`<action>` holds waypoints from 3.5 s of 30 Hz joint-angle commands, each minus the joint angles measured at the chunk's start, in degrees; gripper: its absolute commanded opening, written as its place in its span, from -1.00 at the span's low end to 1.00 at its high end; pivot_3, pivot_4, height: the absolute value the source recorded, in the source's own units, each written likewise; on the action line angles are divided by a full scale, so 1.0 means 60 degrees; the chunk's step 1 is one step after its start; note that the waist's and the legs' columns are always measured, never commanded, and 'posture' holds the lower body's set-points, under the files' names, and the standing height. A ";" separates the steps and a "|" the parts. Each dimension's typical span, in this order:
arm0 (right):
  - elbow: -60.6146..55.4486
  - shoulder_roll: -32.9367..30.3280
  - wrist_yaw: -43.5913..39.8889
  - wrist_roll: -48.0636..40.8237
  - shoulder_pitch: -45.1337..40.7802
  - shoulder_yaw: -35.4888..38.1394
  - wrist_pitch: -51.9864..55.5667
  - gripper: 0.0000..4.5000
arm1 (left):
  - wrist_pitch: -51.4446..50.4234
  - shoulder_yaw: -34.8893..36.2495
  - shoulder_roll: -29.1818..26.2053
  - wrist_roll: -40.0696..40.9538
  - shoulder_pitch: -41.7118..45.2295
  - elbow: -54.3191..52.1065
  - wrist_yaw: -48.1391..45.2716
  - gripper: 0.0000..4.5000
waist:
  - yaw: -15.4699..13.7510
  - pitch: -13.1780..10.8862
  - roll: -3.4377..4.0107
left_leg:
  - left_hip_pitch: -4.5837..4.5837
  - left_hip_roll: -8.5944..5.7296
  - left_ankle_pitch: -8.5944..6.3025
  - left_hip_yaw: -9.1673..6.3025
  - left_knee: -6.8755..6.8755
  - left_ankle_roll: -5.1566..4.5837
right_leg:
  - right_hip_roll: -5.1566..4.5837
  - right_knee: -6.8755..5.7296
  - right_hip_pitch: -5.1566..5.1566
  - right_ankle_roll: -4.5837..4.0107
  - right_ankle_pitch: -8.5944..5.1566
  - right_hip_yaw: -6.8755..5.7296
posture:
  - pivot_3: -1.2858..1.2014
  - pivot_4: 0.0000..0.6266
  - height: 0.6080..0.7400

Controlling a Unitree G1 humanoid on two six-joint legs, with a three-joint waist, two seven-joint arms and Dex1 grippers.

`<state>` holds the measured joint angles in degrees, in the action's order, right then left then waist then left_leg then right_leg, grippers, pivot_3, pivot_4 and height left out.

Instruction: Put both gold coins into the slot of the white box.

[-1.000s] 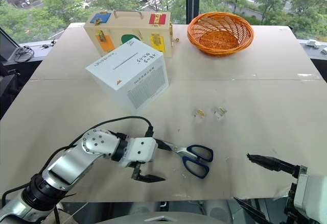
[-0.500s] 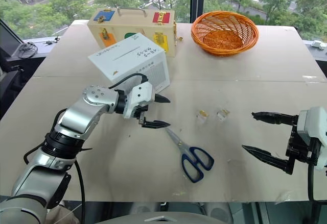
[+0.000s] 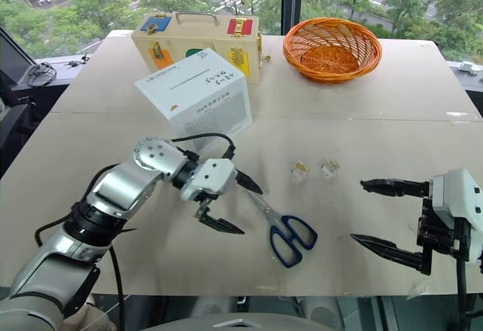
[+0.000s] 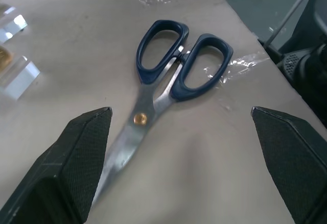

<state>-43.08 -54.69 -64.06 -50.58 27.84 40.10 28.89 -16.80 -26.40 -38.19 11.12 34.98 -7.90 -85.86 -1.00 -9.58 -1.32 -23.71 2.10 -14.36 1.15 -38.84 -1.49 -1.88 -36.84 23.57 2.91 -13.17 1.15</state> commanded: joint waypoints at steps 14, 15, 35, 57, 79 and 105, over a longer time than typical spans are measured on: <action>-0.0975 0.0740 0.0091 -0.0100 0.0997 0.1309 0.0071 1.00 | 0.2606 -0.1730 0.0894 -0.2423 0.1209 0.2390 -0.0276 -0.63 | 0.0000 0.0008 -0.0001 | -0.0001 0.0002 0.0000 0.0001 -0.0006 -0.0001 | 0.0018 -0.0004 0.0000 -0.0014 0.0010 0.0022 | 0.03 -0.52 1.00; -0.1017 0.0776 0.0130 -0.0097 0.1035 0.1292 0.0066 1.00 | 0.2653 -0.1697 0.0885 -0.2371 0.1155 0.2397 -0.0334 -0.84 | 0.0004 0.0010 -0.0002 | -0.0001 0.0002 0.0000 0.0000 -0.0010 -0.0001 | 0.0018 -0.0004 -0.0004 -0.0005 0.0005 0.0025 | 0.03 -0.52 1.00; -0.0434 0.0523 0.2240 -0.4170 -0.0137 0.3623 0.0494 1.00 | -0.5664 0.5333 0.1712 0.5014 0.2507 -0.1010 0.5959 -0.87 | 0.0025 0.0014 -0.0007 | 0.0000 0.0008 0.0001 -0.0026 -0.0060 -0.0003 | 0.0008 -0.0022 -0.0031 0.0029 0.0012 0.0021 | 0.03 -0.52 1.00; -0.0311 -0.0011 0.2585 -0.2271 -0.4142 -0.1871 0.0085 1.00 | -0.3706 0.7545 -0.4082 0.1140 -0.1893 0.5284 0.6793 -0.87 | -0.0011 0.0014 -0.0157 | -0.0023 0.0011 -0.0001 0.0009 0.0055 0.0004 | -0.0045 0.0006 0.0058 0.0017 0.0050 0.0055 | 0.03 -0.52 1.00; -0.0509 0.0912 0.2581 -0.0796 -0.2384 -0.1824 -0.0163 1.00 | -0.6434 1.1788 -0.1429 0.5766 -0.4759 -0.1556 0.6985 0.90 | 0.0021 0.0022 -0.0158 | 0.0016 0.0020 0.0000 -0.0005 0.0053 0.0004 | -0.0062 -0.0021 0.0027 0.0002 0.0044 0.0045 | 0.03 -0.52 1.00; -0.1540 0.3239 0.3855 0.3170 0.2307 -0.0918 -0.1144 1.00 | -0.2536 0.6691 -0.1568 0.4511 -0.6169 -0.2861 0.4092 0.90 | 0.0047 0.0104 -0.0027 | 0.0083 0.0035 0.0000 0.0056 0.0064 0.0004 | -0.0010 -0.0017 0.0005 0.0008 0.0006 0.0120 | 0.03 -0.52 1.00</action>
<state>-50.72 -35.44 -41.20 -31.85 41.57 33.16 23.04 -34.37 13.49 -46.91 39.09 -2.15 -24.75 -60.12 -0.72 -8.96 -1.48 -23.15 2.31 -14.36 1.53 -38.45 -1.46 -1.98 -36.94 23.60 2.97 -13.15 1.92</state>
